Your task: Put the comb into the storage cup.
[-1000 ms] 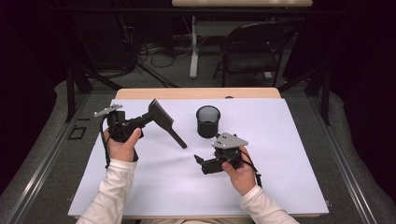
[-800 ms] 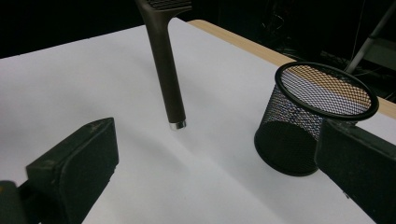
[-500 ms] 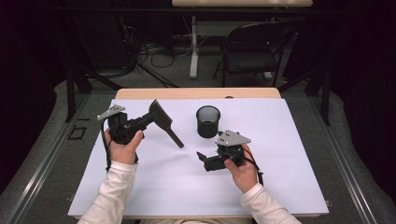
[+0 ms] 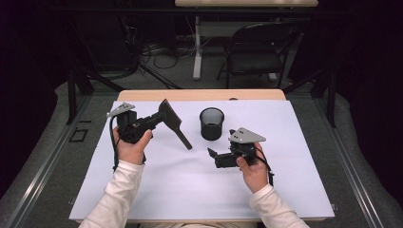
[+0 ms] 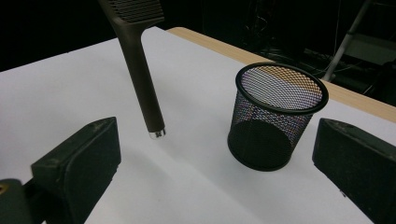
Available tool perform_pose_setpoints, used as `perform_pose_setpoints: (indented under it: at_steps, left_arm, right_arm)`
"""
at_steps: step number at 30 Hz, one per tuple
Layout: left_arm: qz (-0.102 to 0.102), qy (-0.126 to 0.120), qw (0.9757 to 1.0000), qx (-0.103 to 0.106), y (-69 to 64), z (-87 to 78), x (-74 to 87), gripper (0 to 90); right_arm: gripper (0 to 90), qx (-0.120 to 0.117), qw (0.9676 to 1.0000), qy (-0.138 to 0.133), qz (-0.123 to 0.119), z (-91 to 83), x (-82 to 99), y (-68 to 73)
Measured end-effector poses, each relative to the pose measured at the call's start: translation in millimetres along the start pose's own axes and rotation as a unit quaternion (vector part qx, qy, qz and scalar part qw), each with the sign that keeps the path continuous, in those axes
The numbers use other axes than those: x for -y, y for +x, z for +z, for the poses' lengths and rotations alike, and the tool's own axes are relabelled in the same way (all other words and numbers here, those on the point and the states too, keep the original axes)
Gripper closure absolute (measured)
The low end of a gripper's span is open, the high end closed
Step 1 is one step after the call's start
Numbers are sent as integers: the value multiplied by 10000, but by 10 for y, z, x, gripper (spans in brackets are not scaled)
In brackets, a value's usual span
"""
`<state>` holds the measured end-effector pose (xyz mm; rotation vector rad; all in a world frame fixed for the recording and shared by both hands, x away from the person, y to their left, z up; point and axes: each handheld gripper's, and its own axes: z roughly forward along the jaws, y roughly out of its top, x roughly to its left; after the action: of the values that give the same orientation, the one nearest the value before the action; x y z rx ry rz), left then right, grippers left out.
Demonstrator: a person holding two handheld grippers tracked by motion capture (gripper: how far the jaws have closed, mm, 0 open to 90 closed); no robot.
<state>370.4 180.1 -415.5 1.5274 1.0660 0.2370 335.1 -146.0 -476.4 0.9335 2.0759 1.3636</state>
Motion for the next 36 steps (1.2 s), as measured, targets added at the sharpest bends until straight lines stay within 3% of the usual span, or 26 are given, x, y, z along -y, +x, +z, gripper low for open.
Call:
perform_pose_setpoints:
  at_steps: [14,36]
  left_arm:
    - [12,99,10000,-4,-87,177,-305,844]
    - [-135,75,9998,-89,-89,272,-575,844]
  right_arm:
    - [11,55,10000,-37,38,-53,-12,-46]
    - [31,-13,9999,-66,149,-70,-17,-59]
